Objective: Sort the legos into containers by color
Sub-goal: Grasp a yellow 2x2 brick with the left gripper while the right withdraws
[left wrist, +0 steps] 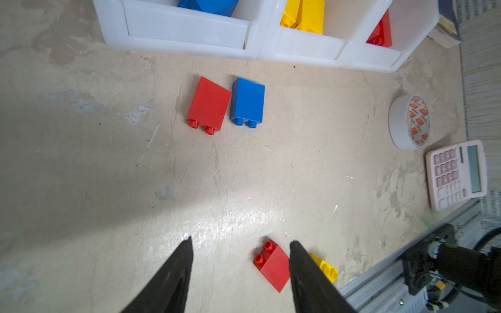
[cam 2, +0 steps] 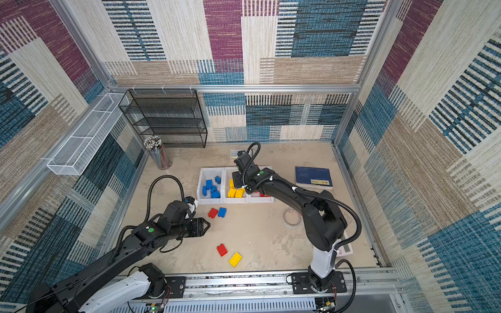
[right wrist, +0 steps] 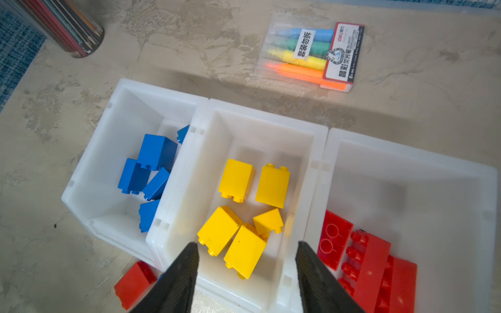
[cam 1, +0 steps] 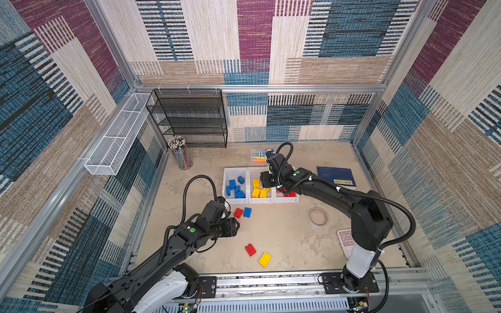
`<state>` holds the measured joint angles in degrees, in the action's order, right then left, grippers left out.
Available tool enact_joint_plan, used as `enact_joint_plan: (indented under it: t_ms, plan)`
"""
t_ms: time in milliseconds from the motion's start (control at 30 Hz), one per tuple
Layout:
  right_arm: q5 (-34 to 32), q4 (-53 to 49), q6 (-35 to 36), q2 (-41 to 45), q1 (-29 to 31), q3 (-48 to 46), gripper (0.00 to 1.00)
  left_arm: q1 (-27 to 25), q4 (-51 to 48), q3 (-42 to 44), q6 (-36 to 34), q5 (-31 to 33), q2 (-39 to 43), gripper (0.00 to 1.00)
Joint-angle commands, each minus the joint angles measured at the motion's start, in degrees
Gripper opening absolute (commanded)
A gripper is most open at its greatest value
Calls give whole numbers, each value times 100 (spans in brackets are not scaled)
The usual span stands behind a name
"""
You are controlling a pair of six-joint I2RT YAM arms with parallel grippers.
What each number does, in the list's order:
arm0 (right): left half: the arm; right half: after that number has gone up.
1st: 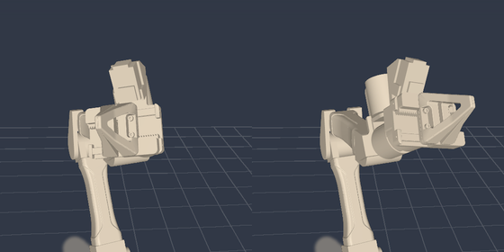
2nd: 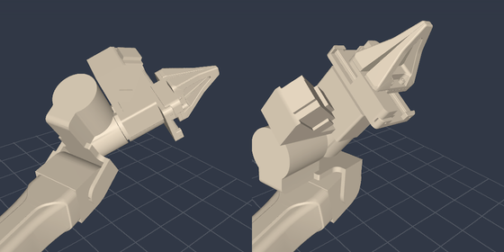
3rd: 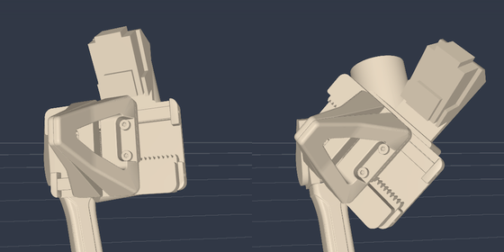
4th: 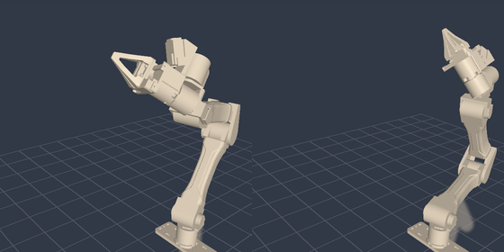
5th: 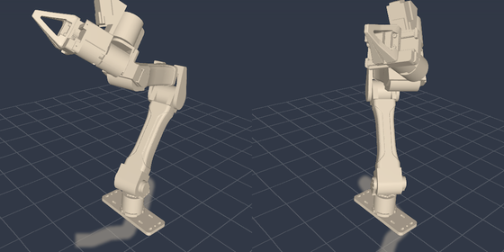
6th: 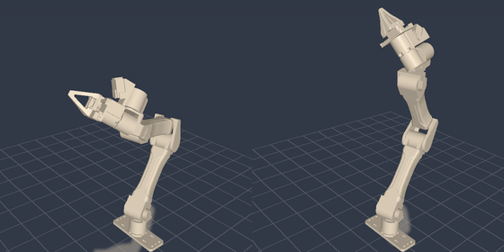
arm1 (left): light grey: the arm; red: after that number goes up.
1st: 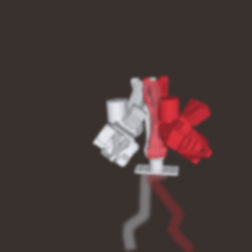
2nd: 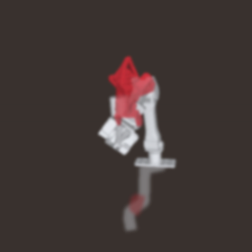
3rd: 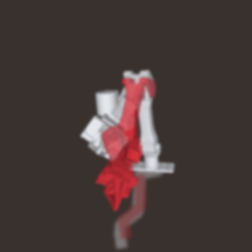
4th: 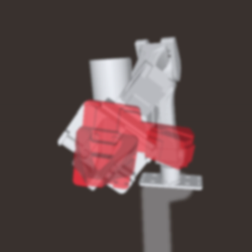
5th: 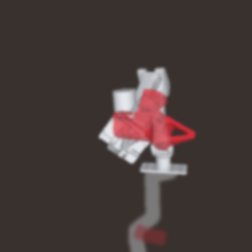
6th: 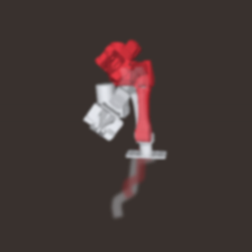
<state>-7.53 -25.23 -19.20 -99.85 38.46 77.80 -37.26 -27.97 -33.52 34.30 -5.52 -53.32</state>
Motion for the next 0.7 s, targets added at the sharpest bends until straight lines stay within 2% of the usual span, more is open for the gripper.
enact_joint_plan:
  t_ms: [0, 133, 433, 667]
  plan:
    - [-99, 131, -255, 627, -112, -399, 61, -470, -79, -165, -374, 147, -143, 60]
    - [-173, 165, -441, 1291, -248, -1037, 62, -1251, -155, -427, -495, 358, -570, 60]
    - [-294, 115, -746, 2279, -659, -2087, 63, -2518, -153, -1059, -629, 569, -1831, 60]
    - [-278, 98, -804, 2591, -783, -2404, 64, -3223, -157, -1510, -610, 504, -2898, 61]
